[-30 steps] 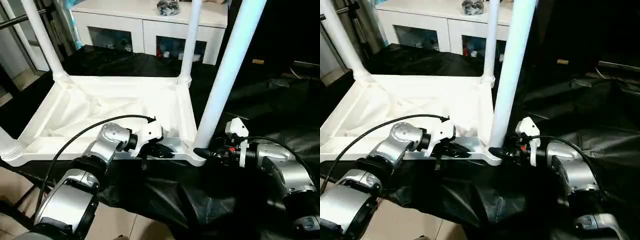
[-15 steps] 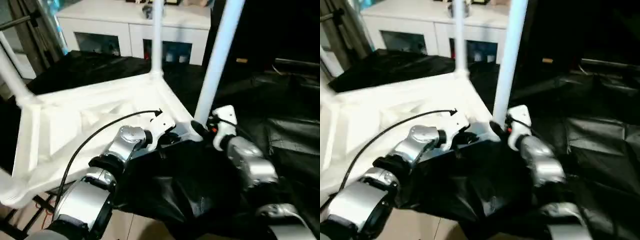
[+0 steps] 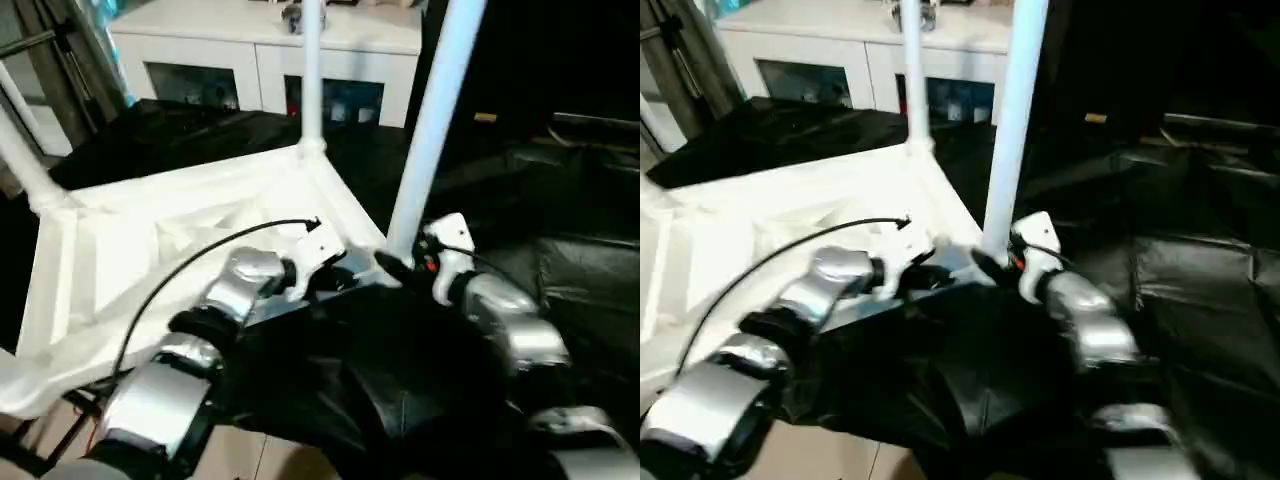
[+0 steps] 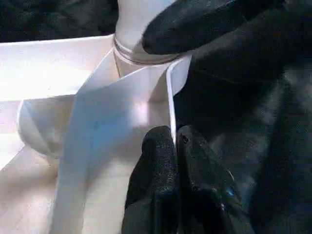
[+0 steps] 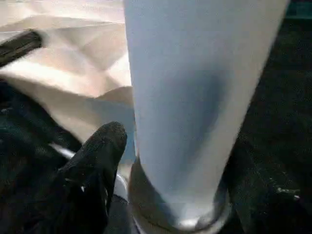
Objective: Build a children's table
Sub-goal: Rotate leg to tighten
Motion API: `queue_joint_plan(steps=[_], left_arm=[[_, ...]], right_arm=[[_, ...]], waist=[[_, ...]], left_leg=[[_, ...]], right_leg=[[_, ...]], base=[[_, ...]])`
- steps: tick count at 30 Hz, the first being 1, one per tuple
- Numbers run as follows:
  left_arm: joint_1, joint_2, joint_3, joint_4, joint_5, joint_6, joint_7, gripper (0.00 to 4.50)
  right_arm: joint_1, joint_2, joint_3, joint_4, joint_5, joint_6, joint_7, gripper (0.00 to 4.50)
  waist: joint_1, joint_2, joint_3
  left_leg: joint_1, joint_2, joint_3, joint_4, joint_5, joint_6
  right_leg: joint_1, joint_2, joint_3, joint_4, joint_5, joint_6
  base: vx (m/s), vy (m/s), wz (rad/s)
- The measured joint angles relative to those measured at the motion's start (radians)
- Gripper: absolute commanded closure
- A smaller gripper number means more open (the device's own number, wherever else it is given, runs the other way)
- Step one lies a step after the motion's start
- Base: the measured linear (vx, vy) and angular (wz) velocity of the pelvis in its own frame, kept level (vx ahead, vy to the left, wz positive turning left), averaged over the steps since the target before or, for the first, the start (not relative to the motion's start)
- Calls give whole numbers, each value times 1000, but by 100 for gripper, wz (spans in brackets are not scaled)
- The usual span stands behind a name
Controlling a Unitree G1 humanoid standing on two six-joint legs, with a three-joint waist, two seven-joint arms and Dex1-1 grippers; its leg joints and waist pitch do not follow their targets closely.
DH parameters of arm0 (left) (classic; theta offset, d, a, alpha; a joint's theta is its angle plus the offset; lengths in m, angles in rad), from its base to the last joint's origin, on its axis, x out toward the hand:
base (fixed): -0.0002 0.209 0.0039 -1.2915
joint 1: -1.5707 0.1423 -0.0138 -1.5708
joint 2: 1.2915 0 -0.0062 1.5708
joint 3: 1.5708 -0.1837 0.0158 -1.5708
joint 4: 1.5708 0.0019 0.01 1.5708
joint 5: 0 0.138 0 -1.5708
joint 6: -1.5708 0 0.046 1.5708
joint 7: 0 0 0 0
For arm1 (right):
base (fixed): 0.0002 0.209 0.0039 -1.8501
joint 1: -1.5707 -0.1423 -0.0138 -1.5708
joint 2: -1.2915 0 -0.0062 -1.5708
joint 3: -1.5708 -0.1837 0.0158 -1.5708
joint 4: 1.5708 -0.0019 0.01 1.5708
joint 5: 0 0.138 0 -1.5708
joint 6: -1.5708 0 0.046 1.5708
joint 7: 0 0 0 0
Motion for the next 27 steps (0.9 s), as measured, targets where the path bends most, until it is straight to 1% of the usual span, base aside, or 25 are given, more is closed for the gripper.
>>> queue_joint_plan(steps=[2,5,6,8,10,14,15,19,23,26,27], left_arm=[[4,13,-9,-11,-6,-12,-56,450],[6,34,-22,-21,-14,-35,-135,450],[9,41,-23,-24,-17,-38,-156,450],[13,52,-26,-30,-18,-45,-191,450],[17,59,-27,-36,-20,-45,-227,450],[25,70,-35,-47,-27,-44,-284,450],[25,73,-37,-49,-29,-43,-296,450],[29,85,-40,-61,-40,-32,-328,450],[34,82,-39,-67,-37,-30,-310,450],[31,72,-35,-50,-30,-31,-250,450],[25,65,-32,-40,-21,-29,-221,450]], right_arm=[[4,-21,14,-19,22,8,75,132],[13,-55,36,-41,46,27,193,132],[15,-66,44,-43,53,32,227,132],[20,-83,55,-46,64,36,275,132],[33,-100,64,-74,71,63,321,157],[43,-123,80,-105,92,113,388,174],[45,-125,83,-112,96,122,397,200],[50,-131,99,-141,101,134,415,215],[66,-118,95,-158,99,131,394,227],[70,-99,76,-152,85,124,326,232],[70,-85,63,-143,78,117,288,232]], waist=[[8,1,0],[29,0,1],[31,0,1],[33,-1,2],[36,-2,2],[42,-2,2],[43,-2,2],[43,-2,2],[44,-1,2],[44,-1,2],[42,-1,2]], left_leg=[[-2,1,0,1,1,3],[-7,3,0,3,1,4],[-8,3,0,4,1,4],[-9,3,0,6,1,4],[-9,3,0,7,0,2],[-9,3,0,9,-1,1],[-9,3,0,9,-1,1],[-9,4,0,9,-1,1],[-8,3,0,9,-1,1],[-7,4,-1,10,-1,0],[-4,4,-1,10,0,-1]], right_leg=[[-2,1,-2,1,-1,-1],[-4,1,-6,1,-1,-2],[-4,0,-6,1,-1,-2],[-4,-1,-6,2,-1,-2],[-3,-1,-6,2,-1,-2],[-2,-2,-6,2,-1,-2],[-2,-2,-6,2,-1,-2],[-2,-2,-6,3,-1,-2],[-2,-2,-6,3,-1,-2],[1,-2,-6,4,0,-2],[2,-2,-6,4,0,-2]], base=[[0,0,0],[0,0,0],[0,0,0],[0,0,0],[0,0,0],[0,0,0],[0,0,0],[0,0,0],[0,0,0],[0,0,0],[0,0,0]])
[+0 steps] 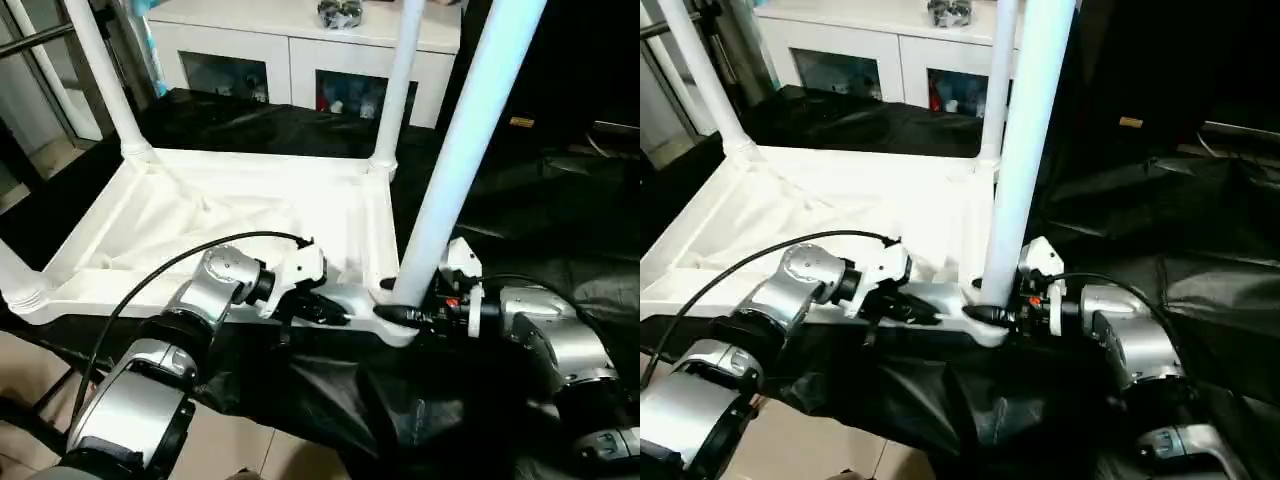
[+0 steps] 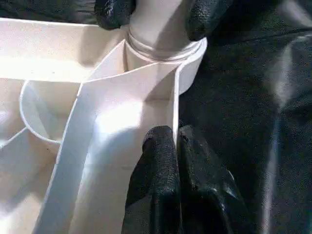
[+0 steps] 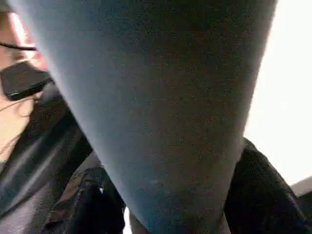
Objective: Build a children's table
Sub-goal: Rotate leg to tighten
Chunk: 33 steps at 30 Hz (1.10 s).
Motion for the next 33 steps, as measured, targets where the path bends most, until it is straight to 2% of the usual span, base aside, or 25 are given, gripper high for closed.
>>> queue_joint_plan(steps=[3,7,12,14,15,16,18,20,24,28,30,33], left_arm=[[-14,-20,7,31,10,16,118,450],[-30,-64,15,56,26,38,258,450],[-56,-110,37,94,28,83,402,450],[-60,-124,40,99,29,92,437,450],[-60,-127,41,99,29,95,444,450],[-60,-129,41,99,29,96,448,450],[-60,-131,42,98,28,95,443,450],[-60,-131,44,98,27,95,434,450],[-60,-119,43,95,27,82,390,450],[-59,-95,39,86,22,57,298,450],[-48,-80,33,72,12,34,244,450],[-42,-57,28,61,3,18,164,450]], right_arm=[[-29,64,-32,51,-33,-8,-184,239],[-72,131,-63,112,-72,-12,-410,246],[-122,238,-115,187,-112,-43,-683,249],[-142,254,-118,214,-124,-51,-741,249],[-147,255,-119,221,-125,-54,-750,195],[-148,258,-121,225,-125,-61,-757,181],[-147,262,-128,236,-125,-64,-759,179],[-147,264,-130,238,-124,-65,-754,155],[-134,236,-130,220,-111,-74,-644,146],[-92,160,-105,169,-79,-85,-452,146],[-62,105,-86,129,-56,-82,-339,146],[-47,49,-63,87,-38,-53,-203,146]], waist=[[-16,0,1],[-41,-2,1],[-53,-2,1],[-58,-1,1],[-60,-1,0],[-62,-1,0],[-62,0,-1],[-62,1,-1],[-61,1,-1],[-53,2,0],[-42,2,0],[-35,2,0]], left_leg=[[7,-1,0,0,0,-1],[9,-2,0,0,1,-1],[10,-2,-1,-1,1,-1],[10,-2,-1,-1,1,-1],[10,-3,-1,-1,1,-1],[10,-3,0,-1,1,-1],[10,-3,0,-1,1,-1],[10,-3,0,-2,1,-1],[9,-3,0,-4,1,-1],[8,-3,0,-10,0,-2],[5,-2,0,-11,0,-1],[1,0,0,-10,2,3]], right_leg=[[5,0,2,-2,-3,6],[6,0,3,-5,-4,6],[5,0,3,-5,-3,6],[5,0,4,-5,-3,6],[5,0,4,-5,-3,6],[6,0,5,-5,-3,6],[5,0,5,-5,-3,6],[5,0,5,-5,-3,5],[4,0,5,-5,-3,5],[2,1,5,-4,0,1],[0,2,3,-4,-1,2],[-4,2,1,-3,-2,1]], base=[[0,0,0],[0,0,0],[0,0,0],[0,0,0],[0,0,0],[0,0,0],[0,0,0],[0,0,0],[0,0,0],[0,0,0],[0,0,0],[0,0,0]])
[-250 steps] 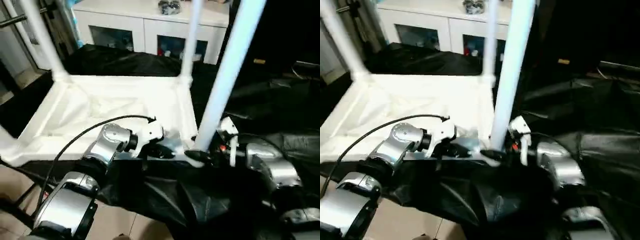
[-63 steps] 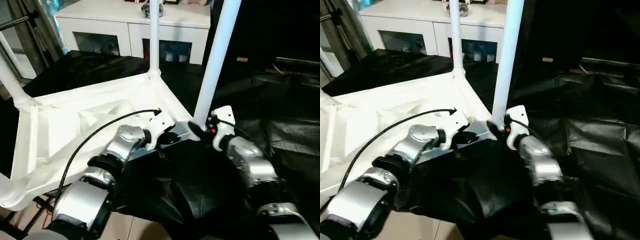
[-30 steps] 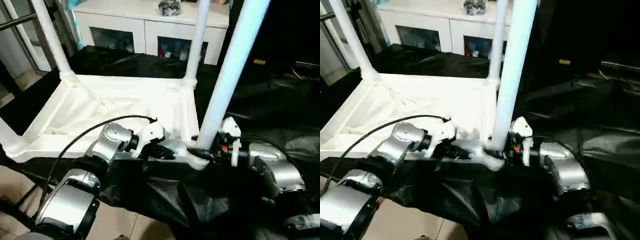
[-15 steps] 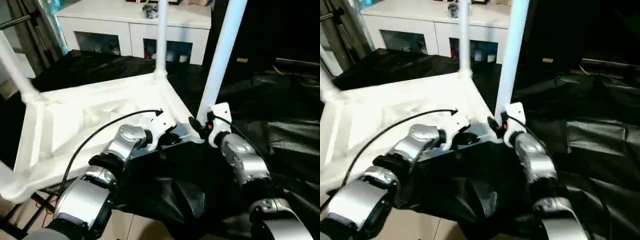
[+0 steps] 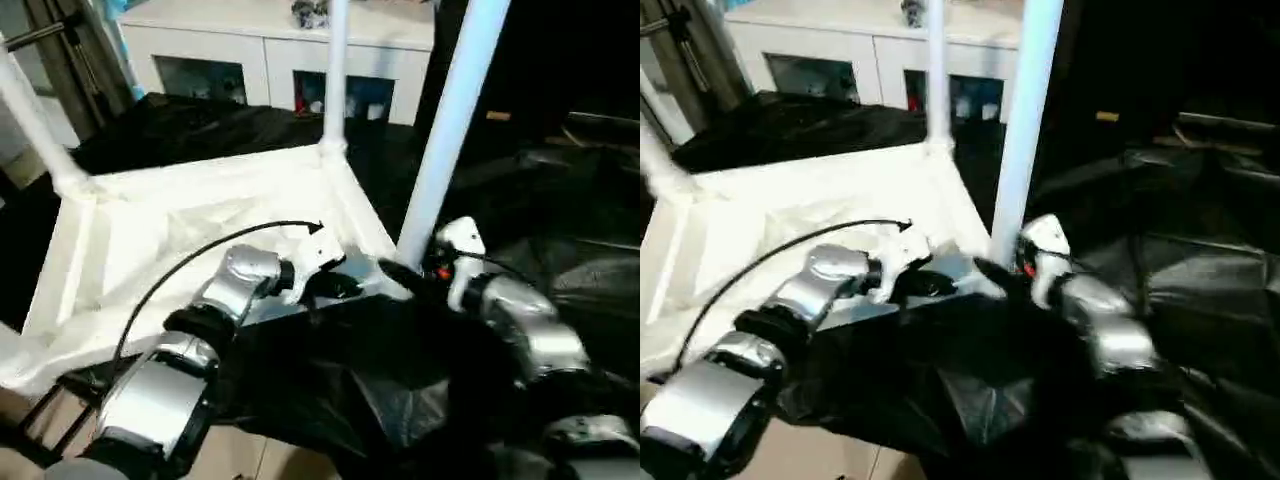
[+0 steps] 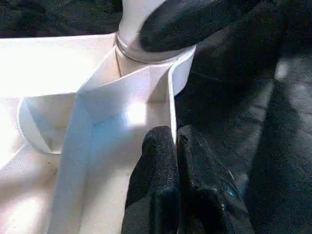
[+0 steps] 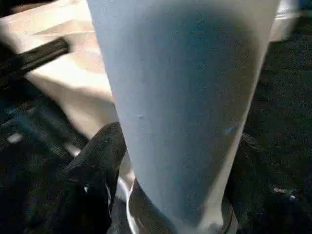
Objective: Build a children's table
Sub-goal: Rotate leg to tighten
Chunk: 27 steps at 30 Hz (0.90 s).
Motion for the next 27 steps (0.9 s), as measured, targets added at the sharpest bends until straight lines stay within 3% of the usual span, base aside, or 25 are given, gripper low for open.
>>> queue_joint_plan(steps=[6,17,24,27], left_arm=[[15,23,-23,-19,-1,-30,-134,450],[33,45,-28,-49,-8,-34,-237,450],[33,33,-28,-42,-1,-29,-194,450],[25,12,-19,-12,6,-16,-73,450]], right_arm=[[26,-73,53,-65,28,50,207,146],[57,-102,80,-128,52,96,299,220],[75,-98,68,-141,50,97,259,230],[62,-39,29,-100,18,79,106,235]], waist=[[24,-1,0],[36,-1,0],[43,0,0],[36,-2,1]], left_leg=[[-1,0,0,4,-2,-3],[-1,0,0,5,-3,-5],[2,0,0,6,-2,-4],[7,0,0,7,-2,-5]], right_leg=[[1,-1,-2,1,0,-1],[2,-2,-1,1,0,-1],[5,-3,-1,2,0,-1],[9,-3,0,2,-1,1]], base=[[0,0,0],[0,0,0],[0,0,0],[0,0,0]])
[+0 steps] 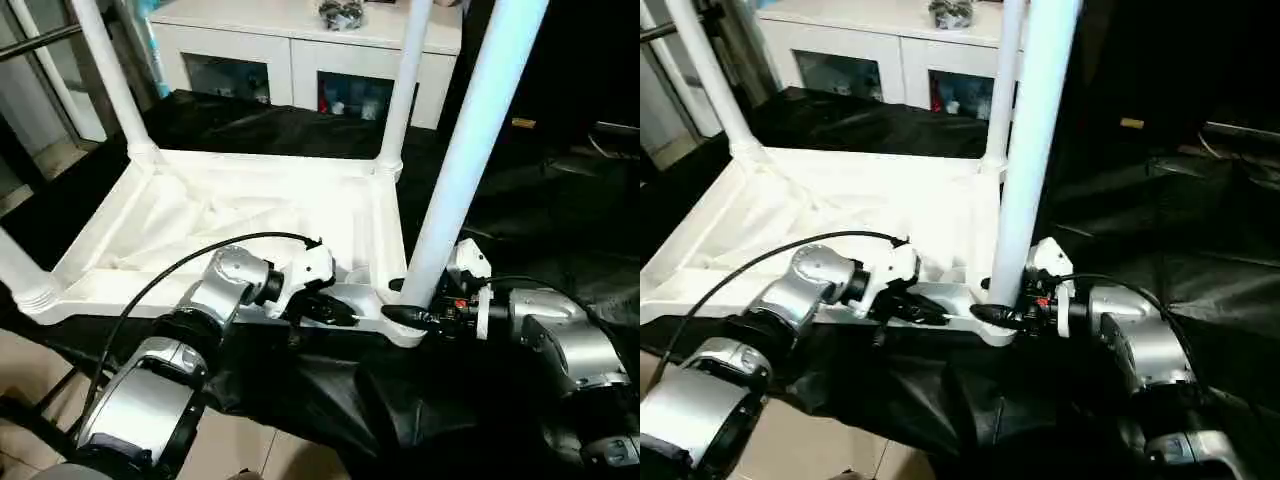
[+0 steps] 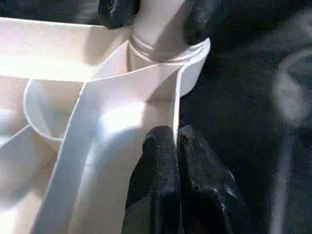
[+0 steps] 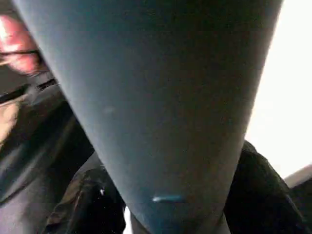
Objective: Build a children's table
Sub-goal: Rotate leg to tighten
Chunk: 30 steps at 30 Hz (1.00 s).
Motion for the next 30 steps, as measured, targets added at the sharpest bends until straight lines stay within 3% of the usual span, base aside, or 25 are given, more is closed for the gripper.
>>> queue_joint_plan(steps=[2,4,10,12,16,21,25,30], left_arm=[[-30,-32,6,32,23,25,134,450],[-33,-65,11,42,26,35,194,450],[-44,-92,23,64,34,45,300,450],[-46,-92,22,69,36,34,301,450],[-46,-92,19,71,39,15,301,450],[-46,-100,11,71,42,-14,299,450],[-46,-109,9,70,42,-29,292,450],[-46,-105,10,66,42,-43,291,450]], right_arm=[[-45,70,-38,66,-38,-17,-195,236],[-55,77,-47,85,-48,-26,-277,244],[-81,171,-90,121,-76,-32,-490,250],[-77,177,-94,120,-79,-46,-496,194],[-67,190,-115,117,-43,-46,-495,160],[-17,139,-112,56,-39,-51,-439,147],[73,-9,-122,-53,24,-4,-258,147],[115,-111,-186,-103,88,40,-148,147]], waist=[[-17,-2,1],[-23,-3,1],[-45,-6,0],[-46,-6,0],[-45,-4,-1],[-37,0,1],[-22,1,2],[-14,3,2]], left_leg=[[1,-1,0,1,1,-1],[2,-2,0,1,1,-1],[2,-2,-1,0,1,-1],[2,-2,-1,0,1,-1],[3,-2,-1,-2,1,-1],[1,-2,0,-4,1,-1],[-2,-1,0,-4,0,0],[-13,-1,1,-2,2,4]], right_leg=[[1,0,0,-2,-3,5],[2,0,1,-7,-3,5],[4,0,1,-10,-2,5],[5,0,1,-10,-2,5],[5,0,1,-10,0,3],[5,0,1,-10,3,-1],[4,0,2,-10,2,0],[-6,0,2,-6,3,1]], base=[[0,0,0],[0,0,0],[0,0,0],[0,0,0],[0,0,0],[0,0,0],[0,0,0],[0,0,0]])
